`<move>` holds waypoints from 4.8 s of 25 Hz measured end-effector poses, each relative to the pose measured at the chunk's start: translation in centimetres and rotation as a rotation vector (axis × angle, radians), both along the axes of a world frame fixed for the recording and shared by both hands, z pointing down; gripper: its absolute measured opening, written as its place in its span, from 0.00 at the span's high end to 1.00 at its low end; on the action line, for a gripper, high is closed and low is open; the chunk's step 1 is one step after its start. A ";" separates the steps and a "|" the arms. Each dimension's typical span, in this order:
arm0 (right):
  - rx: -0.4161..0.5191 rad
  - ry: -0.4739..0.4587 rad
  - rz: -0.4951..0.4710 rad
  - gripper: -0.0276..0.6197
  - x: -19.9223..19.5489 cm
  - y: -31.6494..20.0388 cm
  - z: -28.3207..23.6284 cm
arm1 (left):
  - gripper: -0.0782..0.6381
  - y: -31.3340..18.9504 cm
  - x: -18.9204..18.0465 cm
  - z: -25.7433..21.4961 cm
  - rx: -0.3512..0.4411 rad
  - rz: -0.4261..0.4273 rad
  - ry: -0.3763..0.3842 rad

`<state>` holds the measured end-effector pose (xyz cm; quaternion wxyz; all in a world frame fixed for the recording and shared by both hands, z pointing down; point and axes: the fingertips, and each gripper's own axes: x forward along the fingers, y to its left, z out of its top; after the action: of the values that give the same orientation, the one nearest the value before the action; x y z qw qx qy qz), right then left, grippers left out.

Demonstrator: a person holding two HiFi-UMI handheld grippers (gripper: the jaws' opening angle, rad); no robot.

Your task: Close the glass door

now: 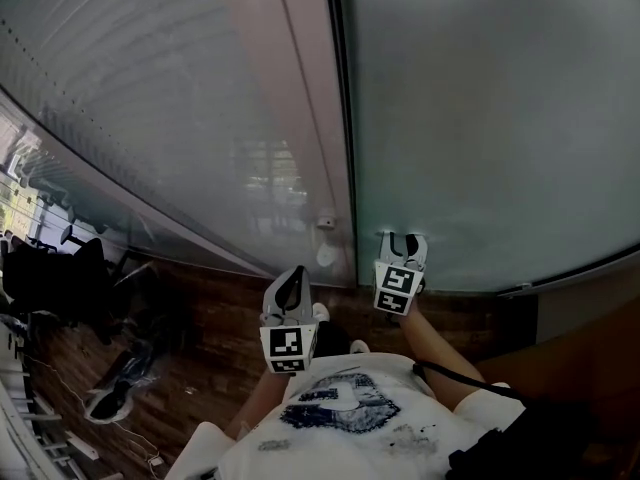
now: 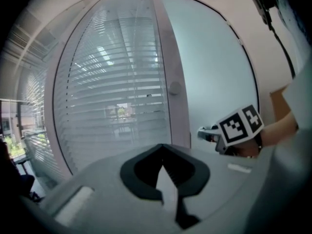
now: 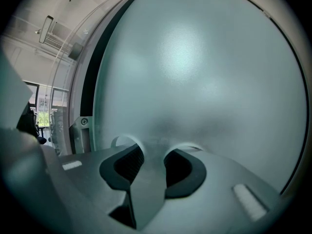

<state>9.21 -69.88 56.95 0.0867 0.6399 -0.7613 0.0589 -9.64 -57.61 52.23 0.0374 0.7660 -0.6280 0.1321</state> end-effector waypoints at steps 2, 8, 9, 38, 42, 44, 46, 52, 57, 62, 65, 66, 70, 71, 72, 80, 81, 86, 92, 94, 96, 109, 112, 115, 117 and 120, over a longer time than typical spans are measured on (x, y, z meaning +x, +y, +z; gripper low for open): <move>0.000 0.000 0.000 0.77 0.0 -0.1 0.2 | 0.89 0.9 -0.1 0.4 -0.009 -0.011 0.002; -0.004 0.001 0.002 0.77 -0.1 -0.4 0.3 | 0.89 2.9 -0.4 1.1 -0.024 -0.035 0.011; -0.006 0.001 0.002 0.77 -0.1 -0.3 0.2 | 0.89 3.1 -0.5 1.0 -0.024 -0.036 0.013; -0.090 0.020 0.037 0.76 1.8 1.7 1.6 | 0.89 17.9 -9.3 1.3 -0.042 -0.005 0.006; -0.020 0.047 0.076 0.90 2.8 8.0 -0.1 | 0.89 20.6 -9.7 1.1 -0.025 0.049 0.007; -0.014 0.041 0.089 0.93 3.4 11.2 -0.9 | 0.89 21.7 -9.4 0.7 -0.010 0.087 0.011; -0.014 0.039 0.097 0.94 3.7 13.9 -1.4 | 0.89 22.6 -9.2 0.6 0.001 0.119 0.020; -0.031 0.055 0.063 0.95 3.1 24.0 -2.3 | 0.89 26.3 -7.8 0.7 0.019 0.200 0.069; -0.014 0.033 0.051 0.95 2.3 30.5 -3.8 | 0.89 28.5 -6.0 1.1 0.016 0.266 0.087; -0.001 0.037 0.006 0.95 0.7 35.5 -5.1 | 0.89 30.1 -4.9 0.7 0.018 0.293 0.097; 0.001 0.028 -0.010 0.95 -0.1 37.7 -5.4 | 0.89 30.4 -4.7 0.0 0.002 0.284 0.108; 0.002 0.022 -0.009 0.95 -0.2 38.4 -5.4 | 0.89 30.5 -4.8 -0.1 -0.003 0.276 0.107; 0.022 0.010 -0.011 0.95 -0.3 41.8 -5.9 | 0.89 31.4 -5.1 0.7 -0.025 0.250 0.094; 0.028 0.015 -0.018 0.95 -0.4 42.5 -6.1 | 0.89 31.5 -5.1 0.7 -0.026 0.243 0.087; 0.031 0.019 -0.025 0.95 -0.4 43.1 -6.2 | 0.89 31.6 -5.1 0.6 -0.026 0.238 0.080; 0.016 -0.005 -0.069 0.95 0.5 47.9 -5.4 | 0.89 34.7 -3.2 1.1 -0.001 0.230 0.033; 0.015 -0.010 -0.076 0.95 0.8 48.5 -5.5 | 0.89 35.4 -2.7 0.7 -0.010 0.226 0.035; 0.029 -0.032 -0.108 0.95 2.3 53.3 -5.9 | 0.89 40.5 0.5 -0.6 -0.013 0.221 0.044; 0.049 -0.041 -0.143 0.95 3.4 59.5 -6.1 | 0.89 47.1 3.2 0.0 -0.010 0.213 0.025; 0.048 -0.050 -0.157 0.95 3.6 61.6 -6.4 | 0.89 49.2 3.8 0.0 0.005 0.211 0.019; 0.049 -0.061 -0.172 0.95 3.8 63.7 -6.6 | 0.89 51.3 4.5 -0.3 0.014 0.207 0.015; 0.044 -0.085 -0.202 0.95 2.5 69.6 -7.1 | 0.89 57.0 5.0 -1.7 0.035 0.213 -0.006; 0.036 -0.094 -0.193 0.95 2.6 70.2 -7.1 | 0.89 57.3 5.5 -2.0 0.042 0.233 -0.001; 0.035 -0.099 -0.185 0.95 2.1 70.9 -7.4 | 0.89 57.9 5.3 -2.4 0.049 0.249 0.001; 0.037 -0.098 -0.186 0.95 1.4 71.3 -7.7 | 0.89 58.3 4.8 -2.7 0.054 0.255 0.003; 0.036 -0.096 -0.192 0.95 0.0 71.8 -7.8 | 0.89 59.1 3.9 -2.5 0.050 0.258 0.011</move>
<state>9.22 1.94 49.19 0.0441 0.5620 -0.8232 0.0673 -5.72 1.53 49.69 0.0048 0.8418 -0.5272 0.1158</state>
